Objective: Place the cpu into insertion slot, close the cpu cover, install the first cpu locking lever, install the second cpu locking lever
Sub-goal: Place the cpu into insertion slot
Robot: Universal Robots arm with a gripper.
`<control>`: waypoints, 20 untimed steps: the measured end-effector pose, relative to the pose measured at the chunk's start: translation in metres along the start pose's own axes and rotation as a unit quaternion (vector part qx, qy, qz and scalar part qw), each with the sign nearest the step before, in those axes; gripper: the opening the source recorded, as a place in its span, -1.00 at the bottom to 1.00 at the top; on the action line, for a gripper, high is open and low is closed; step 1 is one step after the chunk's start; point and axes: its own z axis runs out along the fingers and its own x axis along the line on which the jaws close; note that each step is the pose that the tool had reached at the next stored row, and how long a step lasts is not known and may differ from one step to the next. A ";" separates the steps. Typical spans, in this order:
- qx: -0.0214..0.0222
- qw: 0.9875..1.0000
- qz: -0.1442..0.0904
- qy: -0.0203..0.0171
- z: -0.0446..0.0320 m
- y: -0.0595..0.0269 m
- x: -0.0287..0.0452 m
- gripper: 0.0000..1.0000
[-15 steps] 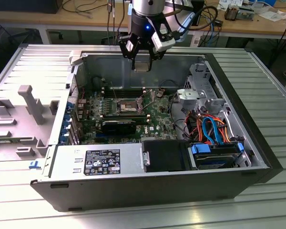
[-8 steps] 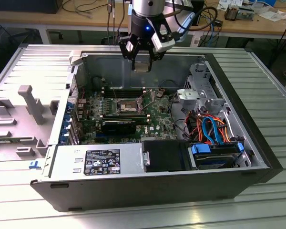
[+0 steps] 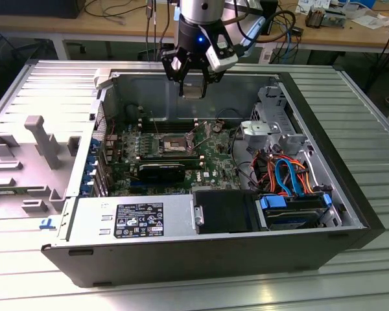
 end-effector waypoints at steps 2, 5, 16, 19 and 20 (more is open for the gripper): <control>0.000 1.000 0.000 0.000 0.0003 0.0000 0.0000 0.08; 0.000 1.000 0.000 0.000 0.0008 -0.0001 0.0000 0.08; 0.000 1.000 0.000 0.000 0.0023 -0.0002 -0.0001 0.08; 0.000 1.000 0.000 0.000 0.0030 -0.0003 -0.0001 0.08; 0.000 1.000 0.000 0.000 0.0031 -0.0003 -0.0001 0.08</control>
